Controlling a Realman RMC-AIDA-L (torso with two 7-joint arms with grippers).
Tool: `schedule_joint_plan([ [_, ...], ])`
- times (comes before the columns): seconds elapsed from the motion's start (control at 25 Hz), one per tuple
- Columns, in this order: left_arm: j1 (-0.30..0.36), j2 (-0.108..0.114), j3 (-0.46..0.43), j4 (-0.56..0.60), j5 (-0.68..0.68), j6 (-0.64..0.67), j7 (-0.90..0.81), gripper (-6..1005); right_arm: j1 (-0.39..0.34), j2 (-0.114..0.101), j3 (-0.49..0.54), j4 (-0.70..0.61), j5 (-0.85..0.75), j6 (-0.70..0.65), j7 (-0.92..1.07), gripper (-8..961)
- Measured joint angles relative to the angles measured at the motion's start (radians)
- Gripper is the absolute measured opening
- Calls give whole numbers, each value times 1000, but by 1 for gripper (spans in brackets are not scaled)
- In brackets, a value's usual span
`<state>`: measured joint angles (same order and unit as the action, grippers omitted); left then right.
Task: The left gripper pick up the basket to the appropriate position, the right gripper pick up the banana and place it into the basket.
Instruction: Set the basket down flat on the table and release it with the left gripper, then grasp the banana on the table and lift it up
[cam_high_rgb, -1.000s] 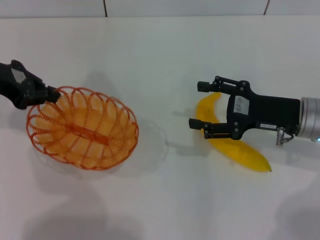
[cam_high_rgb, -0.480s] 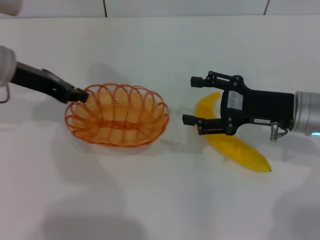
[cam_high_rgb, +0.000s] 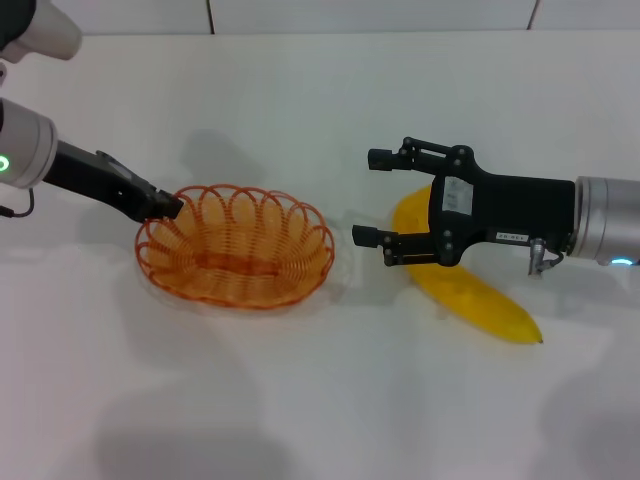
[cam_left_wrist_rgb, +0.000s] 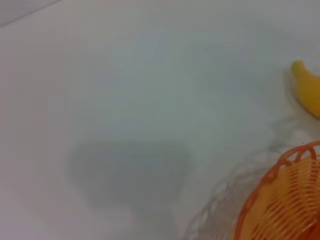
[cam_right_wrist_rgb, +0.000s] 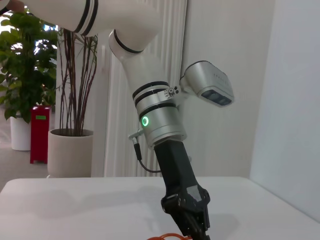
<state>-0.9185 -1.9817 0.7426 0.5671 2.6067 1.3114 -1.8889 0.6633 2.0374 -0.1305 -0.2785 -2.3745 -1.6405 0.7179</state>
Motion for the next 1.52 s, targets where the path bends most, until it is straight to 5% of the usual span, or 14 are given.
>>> schedule_joint_plan([
  [0.84, -2, -10, 3, 19, 4, -24, -39, 86, -3, 0, 2, -1, 0, 1, 0, 880],
  [1.04, 4, -24, 13, 108, 1, 10, -58, 313, -15, -2, 13, -3, 0, -1, 0, 880],
  [1.2, 64, -52, 23, 319, -44, 138, -65, 431, -33, -4, 46, -10, 1, -8, 0, 880],
  [1.4, 210, -49, 52, 483, -225, 241, -36, 591, -48, -5, 92, -12, 1, -9, 0, 880],
  [1.44, 330, -48, 53, 541, -383, 267, 56, 634, -51, -5, 102, -12, 1, -9, 0, 880],
  [1.52, 419, -47, 49, 543, -513, 270, 152, 721, -57, -6, 118, -11, 2, -10, 0, 880],
])
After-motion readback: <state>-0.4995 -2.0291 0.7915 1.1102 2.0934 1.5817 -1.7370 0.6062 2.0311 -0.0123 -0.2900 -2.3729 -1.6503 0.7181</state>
